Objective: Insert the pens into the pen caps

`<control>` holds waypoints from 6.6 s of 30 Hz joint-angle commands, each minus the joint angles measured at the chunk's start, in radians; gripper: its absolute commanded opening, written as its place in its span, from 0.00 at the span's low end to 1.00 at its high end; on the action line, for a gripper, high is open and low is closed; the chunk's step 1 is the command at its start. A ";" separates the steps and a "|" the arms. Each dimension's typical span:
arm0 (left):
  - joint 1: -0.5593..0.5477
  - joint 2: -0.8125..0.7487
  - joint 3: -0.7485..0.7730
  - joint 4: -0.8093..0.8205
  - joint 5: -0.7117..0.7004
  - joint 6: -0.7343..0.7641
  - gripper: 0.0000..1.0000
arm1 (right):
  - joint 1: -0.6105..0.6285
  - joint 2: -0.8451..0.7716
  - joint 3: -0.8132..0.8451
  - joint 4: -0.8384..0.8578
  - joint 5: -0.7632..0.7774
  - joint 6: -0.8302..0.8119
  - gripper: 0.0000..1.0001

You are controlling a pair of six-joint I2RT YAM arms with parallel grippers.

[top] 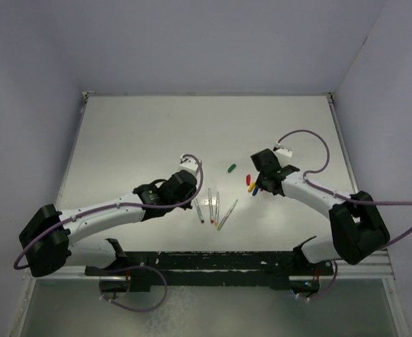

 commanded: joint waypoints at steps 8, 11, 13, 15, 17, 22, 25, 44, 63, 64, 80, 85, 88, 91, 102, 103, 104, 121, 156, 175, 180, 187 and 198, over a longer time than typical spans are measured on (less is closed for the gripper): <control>-0.004 -0.029 -0.069 0.446 0.180 0.089 0.00 | 0.004 -0.338 -0.038 0.178 0.065 -0.298 0.00; -0.004 -0.027 -0.109 0.571 0.246 0.077 0.00 | 0.003 -0.414 -0.062 0.254 0.025 -0.346 0.00; -0.004 -0.014 -0.116 0.636 0.289 0.069 0.00 | 0.004 -0.450 -0.073 0.329 -0.038 -0.394 0.00; -0.003 0.008 -0.115 0.687 0.336 0.059 0.00 | 0.003 -0.484 -0.084 0.390 -0.106 -0.428 0.00; -0.003 0.024 -0.115 0.736 0.371 0.042 0.00 | 0.004 -0.522 -0.109 0.479 -0.176 -0.458 0.00; -0.004 0.054 -0.126 0.894 0.465 -0.003 0.00 | 0.003 -0.608 -0.166 0.639 -0.300 -0.486 0.00; -0.004 0.070 -0.127 0.951 0.513 -0.020 0.00 | 0.004 -0.641 -0.195 0.707 -0.351 -0.487 0.00; -0.004 0.078 -0.115 1.053 0.554 -0.089 0.00 | 0.003 -0.654 -0.300 1.071 -0.507 -0.301 0.00; -0.004 0.084 -0.110 1.074 0.540 -0.092 0.00 | 0.004 -0.638 -0.326 1.128 -0.602 -0.214 0.00; -0.003 0.085 -0.109 1.073 0.540 -0.093 0.00 | 0.003 -0.639 -0.330 1.130 -0.603 -0.211 0.00; -0.004 0.111 -0.103 1.090 0.539 -0.106 0.00 | 0.004 -0.663 -0.346 1.122 -0.612 -0.202 0.00; -0.003 0.111 -0.104 1.092 0.540 -0.105 0.00 | 0.004 -0.665 -0.353 1.117 -0.603 -0.209 0.00; -0.004 0.111 -0.106 1.092 0.541 -0.105 0.00 | 0.004 -0.666 -0.355 1.116 -0.601 -0.215 0.00; -0.004 0.108 -0.108 1.093 0.540 -0.103 0.00 | 0.004 -0.668 -0.357 1.115 -0.596 -0.221 0.00; -0.003 0.101 -0.110 1.090 0.533 -0.102 0.00 | 0.004 -0.659 -0.361 1.115 -0.599 -0.217 0.00; -0.004 0.101 -0.110 1.089 0.532 -0.102 0.00 | 0.004 -0.659 -0.362 1.116 -0.601 -0.217 0.00; -0.004 0.101 -0.111 1.089 0.531 -0.102 0.00 | 0.004 -0.659 -0.362 1.116 -0.603 -0.215 0.00; -0.003 0.108 -0.109 1.093 0.526 -0.102 0.00 | 0.005 -0.652 -0.389 1.124 -0.616 -0.194 0.00; 0.004 0.096 -0.083 1.190 0.429 -0.087 0.00 | 0.025 -0.591 -0.393 1.032 -0.866 -0.158 0.00; 0.093 0.008 -0.136 1.271 0.366 -0.110 0.00 | 0.101 -0.552 -0.405 0.940 -0.889 -0.217 0.00; 0.105 0.005 -0.129 1.274 0.364 -0.106 0.00 | 0.150 -0.527 -0.392 0.897 -0.853 -0.245 0.00; 0.121 -0.020 -0.134 1.252 0.352 -0.095 0.00 | 0.178 -0.523 -0.390 0.861 -0.827 -0.261 0.00; 0.123 0.021 -0.158 1.082 0.386 -0.117 0.00 | 0.178 -0.468 -0.176 0.777 -0.729 -0.359 0.20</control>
